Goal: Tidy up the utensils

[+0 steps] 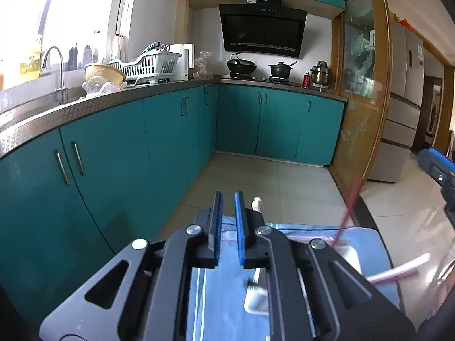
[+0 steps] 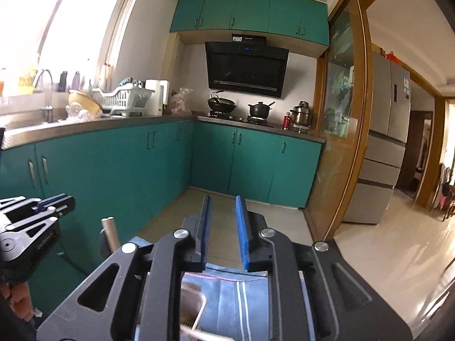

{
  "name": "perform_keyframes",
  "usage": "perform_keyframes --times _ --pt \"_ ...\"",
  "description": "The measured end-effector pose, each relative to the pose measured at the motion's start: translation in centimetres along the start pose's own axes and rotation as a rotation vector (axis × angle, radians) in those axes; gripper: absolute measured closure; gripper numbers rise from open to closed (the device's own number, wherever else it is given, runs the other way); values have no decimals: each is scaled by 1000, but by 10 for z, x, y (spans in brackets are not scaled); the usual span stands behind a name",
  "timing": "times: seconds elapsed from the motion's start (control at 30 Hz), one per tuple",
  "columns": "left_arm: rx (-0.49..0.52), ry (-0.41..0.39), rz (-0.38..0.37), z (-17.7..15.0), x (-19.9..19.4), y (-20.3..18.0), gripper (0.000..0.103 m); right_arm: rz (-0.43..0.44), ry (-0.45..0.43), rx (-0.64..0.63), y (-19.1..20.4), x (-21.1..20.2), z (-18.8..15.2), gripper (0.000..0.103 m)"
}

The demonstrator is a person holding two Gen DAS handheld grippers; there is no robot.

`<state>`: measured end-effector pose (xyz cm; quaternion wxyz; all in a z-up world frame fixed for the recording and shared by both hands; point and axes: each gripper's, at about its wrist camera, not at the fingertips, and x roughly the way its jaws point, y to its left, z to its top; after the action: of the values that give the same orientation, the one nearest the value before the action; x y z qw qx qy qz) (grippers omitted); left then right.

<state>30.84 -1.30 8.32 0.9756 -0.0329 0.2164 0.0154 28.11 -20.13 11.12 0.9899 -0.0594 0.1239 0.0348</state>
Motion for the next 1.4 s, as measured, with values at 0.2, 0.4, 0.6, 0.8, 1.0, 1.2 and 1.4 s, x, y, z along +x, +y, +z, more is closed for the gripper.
perform_keyframes --times 0.2,0.4,0.6,0.8,1.0,1.2,1.4 --pt "-9 47 -19 -38 -33 21 81 91 48 56 -21 -66 -36 67" --pt "34 153 19 -118 -44 29 71 274 348 212 -19 -61 -148 64" --pt "27 291 -14 -180 -43 31 66 378 700 234 46 -14 -241 64" --pt "-7 344 -16 -203 -45 42 59 361 751 142 84 1 -245 64" --pt "-25 358 -32 -207 -46 47 56 228 734 7 105 2 -243 78" --pt "-20 367 -50 -208 -46 44 55 195 744 74 72 -11 -250 97" --pt "2 383 -72 -212 -43 30 54 89 764 209 8 -40 -265 97"
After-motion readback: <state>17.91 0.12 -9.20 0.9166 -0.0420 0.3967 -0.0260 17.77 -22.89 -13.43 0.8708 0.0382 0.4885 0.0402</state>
